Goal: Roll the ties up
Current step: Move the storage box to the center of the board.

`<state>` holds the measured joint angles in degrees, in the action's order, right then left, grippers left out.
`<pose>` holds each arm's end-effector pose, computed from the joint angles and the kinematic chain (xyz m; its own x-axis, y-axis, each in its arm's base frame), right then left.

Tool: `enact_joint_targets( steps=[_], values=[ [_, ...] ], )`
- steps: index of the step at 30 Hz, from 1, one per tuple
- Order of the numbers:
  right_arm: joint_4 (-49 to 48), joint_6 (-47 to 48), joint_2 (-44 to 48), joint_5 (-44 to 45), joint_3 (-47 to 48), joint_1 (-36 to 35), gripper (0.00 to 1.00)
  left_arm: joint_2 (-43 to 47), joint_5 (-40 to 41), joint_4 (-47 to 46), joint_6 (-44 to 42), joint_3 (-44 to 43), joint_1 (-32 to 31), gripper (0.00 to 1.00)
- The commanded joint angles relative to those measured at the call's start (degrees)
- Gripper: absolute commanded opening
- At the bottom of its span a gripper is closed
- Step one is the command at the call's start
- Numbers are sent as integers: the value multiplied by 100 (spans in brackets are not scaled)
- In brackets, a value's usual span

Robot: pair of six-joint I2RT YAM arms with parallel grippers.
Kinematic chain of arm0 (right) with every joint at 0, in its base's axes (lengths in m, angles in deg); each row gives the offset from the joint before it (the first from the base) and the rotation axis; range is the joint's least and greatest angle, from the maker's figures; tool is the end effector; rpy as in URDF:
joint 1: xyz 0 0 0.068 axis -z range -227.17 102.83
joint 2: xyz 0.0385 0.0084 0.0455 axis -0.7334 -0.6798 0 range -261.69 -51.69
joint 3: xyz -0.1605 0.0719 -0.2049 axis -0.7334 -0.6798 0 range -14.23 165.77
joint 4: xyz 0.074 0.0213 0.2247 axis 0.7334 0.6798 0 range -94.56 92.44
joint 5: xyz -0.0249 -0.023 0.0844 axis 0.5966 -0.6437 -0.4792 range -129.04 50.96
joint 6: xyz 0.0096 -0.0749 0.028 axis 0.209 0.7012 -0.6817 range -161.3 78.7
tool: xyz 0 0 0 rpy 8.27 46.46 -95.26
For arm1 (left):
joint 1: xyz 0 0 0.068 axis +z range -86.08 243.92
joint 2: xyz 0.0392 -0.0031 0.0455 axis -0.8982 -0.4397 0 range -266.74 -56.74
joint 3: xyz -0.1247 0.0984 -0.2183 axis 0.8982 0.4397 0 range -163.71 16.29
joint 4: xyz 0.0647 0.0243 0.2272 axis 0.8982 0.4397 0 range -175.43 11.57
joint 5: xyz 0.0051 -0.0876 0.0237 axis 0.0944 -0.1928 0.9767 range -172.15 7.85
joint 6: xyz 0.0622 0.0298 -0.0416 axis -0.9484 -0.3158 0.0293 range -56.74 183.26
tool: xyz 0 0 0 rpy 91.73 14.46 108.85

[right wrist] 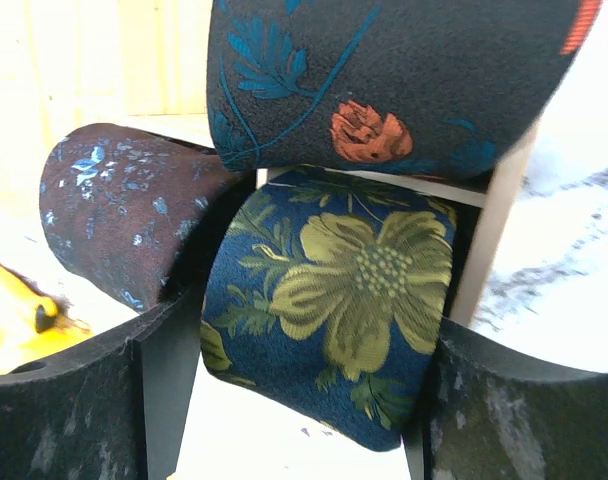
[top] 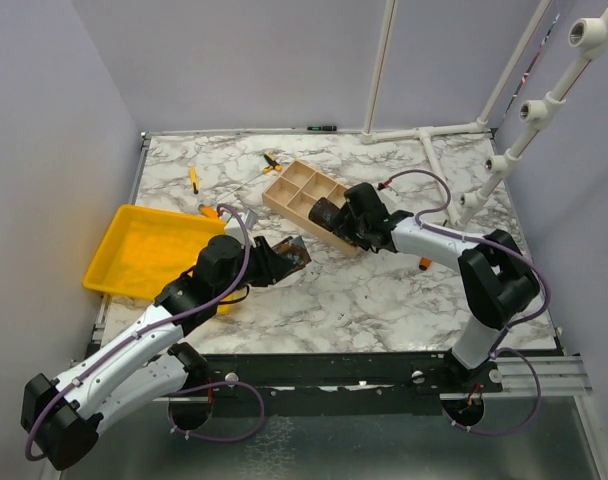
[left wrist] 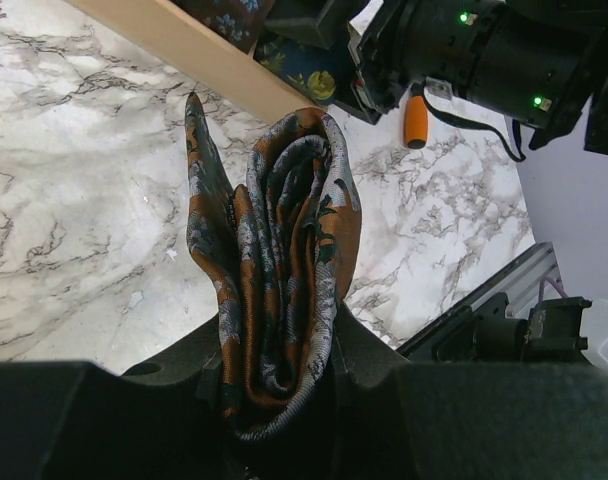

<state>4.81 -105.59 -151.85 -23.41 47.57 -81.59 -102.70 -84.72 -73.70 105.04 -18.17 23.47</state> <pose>0.3160 0.1937 0.1771 -0.6204 0.6267 -0.4715 0.3787 0.7659 0.5196 0.1480 -0.1303 0.2597 -0.6765 -0.2981 -0.6734 0.3065 0.7174 -0.6256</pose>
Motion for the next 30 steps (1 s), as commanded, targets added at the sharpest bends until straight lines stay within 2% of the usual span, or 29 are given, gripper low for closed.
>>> enact_joint_targets(
  steps=[1,4,9,12,14,18,22,24,27,30],
  values=[
    [1393,585,431,629,172,-70,75,126,-130,-85,49,66,22,0],
    [1712,1376,645,827,346,-62,80,114,-134,-79,17,85,23,0],
    [1626,2184,1089,727,299,-65,98,66,-133,-83,-67,28,20,0],
    [1487,2585,1270,818,421,-34,99,43,-126,-88,-106,-30,27,0],
    [1342,2769,1242,797,573,241,96,21,-104,-81,-125,-66,28,0],
    [870,3118,693,160,1112,921,90,8,-70,-85,-109,-94,28,0],
    [838,3353,-301,-239,2011,1292,92,19,-77,-15,-92,-171,27,0],
    [643,3457,-687,-491,2199,1420,92,58,-51,64,-90,-236,32,0],
    [906,3497,-1294,-585,2641,1510,92,110,56,203,-146,-381,28,0],
    [904,3274,-1572,-789,2565,1601,92,75,191,286,-232,-552,36,0]
  ],
)
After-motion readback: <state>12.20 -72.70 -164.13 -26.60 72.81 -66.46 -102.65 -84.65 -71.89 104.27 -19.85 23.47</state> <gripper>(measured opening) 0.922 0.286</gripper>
